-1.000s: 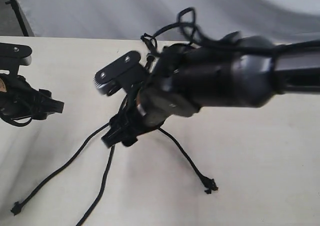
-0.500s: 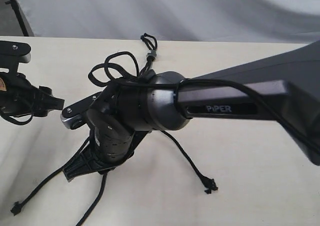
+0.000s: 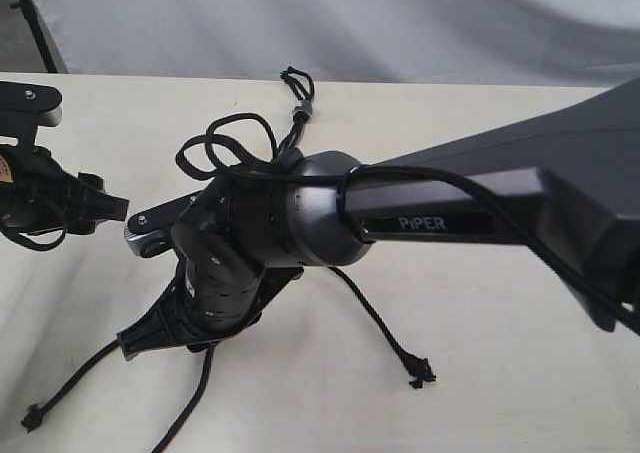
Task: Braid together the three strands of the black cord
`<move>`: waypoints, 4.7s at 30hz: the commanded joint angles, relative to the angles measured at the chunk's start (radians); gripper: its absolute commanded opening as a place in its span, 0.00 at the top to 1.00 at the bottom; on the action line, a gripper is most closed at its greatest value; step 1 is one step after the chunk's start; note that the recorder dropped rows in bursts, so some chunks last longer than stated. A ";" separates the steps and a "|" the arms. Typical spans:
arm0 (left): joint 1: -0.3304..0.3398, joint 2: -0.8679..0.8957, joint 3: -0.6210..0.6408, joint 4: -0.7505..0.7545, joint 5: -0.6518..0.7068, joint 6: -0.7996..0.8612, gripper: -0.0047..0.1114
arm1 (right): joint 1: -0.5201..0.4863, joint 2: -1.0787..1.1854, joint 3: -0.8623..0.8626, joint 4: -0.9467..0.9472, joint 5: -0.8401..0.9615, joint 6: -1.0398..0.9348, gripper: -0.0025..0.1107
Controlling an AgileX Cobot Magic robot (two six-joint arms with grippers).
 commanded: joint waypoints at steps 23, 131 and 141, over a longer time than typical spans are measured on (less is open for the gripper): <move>0.003 -0.007 0.007 -0.003 -0.005 0.003 0.44 | 0.002 0.041 -0.052 0.067 0.193 -0.092 0.98; -0.678 0.292 -0.176 -0.052 0.273 -0.120 0.51 | -0.644 -0.668 0.449 -0.118 -0.312 -0.385 0.34; -0.678 0.265 -0.207 -0.051 0.358 -0.067 0.96 | -0.644 -0.668 0.449 -0.118 -0.316 -0.385 0.34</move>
